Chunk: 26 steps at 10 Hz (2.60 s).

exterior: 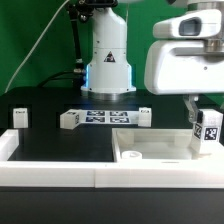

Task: Assemble one leg

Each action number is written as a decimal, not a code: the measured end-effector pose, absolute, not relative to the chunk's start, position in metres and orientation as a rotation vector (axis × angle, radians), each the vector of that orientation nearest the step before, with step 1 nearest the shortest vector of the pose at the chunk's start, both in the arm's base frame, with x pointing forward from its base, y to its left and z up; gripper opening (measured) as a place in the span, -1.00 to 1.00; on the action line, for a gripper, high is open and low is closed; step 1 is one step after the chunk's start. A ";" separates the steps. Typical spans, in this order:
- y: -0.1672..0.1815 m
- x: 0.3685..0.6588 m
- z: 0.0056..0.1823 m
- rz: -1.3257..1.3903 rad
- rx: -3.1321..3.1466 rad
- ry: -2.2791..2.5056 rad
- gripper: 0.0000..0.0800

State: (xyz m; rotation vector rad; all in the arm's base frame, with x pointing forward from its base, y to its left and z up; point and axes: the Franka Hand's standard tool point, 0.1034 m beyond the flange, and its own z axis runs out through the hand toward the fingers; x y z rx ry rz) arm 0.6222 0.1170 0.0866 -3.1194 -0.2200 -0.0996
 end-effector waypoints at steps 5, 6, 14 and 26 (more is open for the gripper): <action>0.117 0.622 0.084 -0.087 -2.988 0.754 -0.26; 0.116 0.623 0.084 -0.102 -2.914 0.961 -0.27; 0.117 0.622 0.083 -0.011 -2.420 1.810 -0.27; 0.121 0.622 0.086 -0.099 -3.100 0.184 0.62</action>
Offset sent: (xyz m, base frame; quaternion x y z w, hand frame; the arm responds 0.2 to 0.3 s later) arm -0.0006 0.0027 -0.0058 0.0104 0.0036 0.3955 0.9184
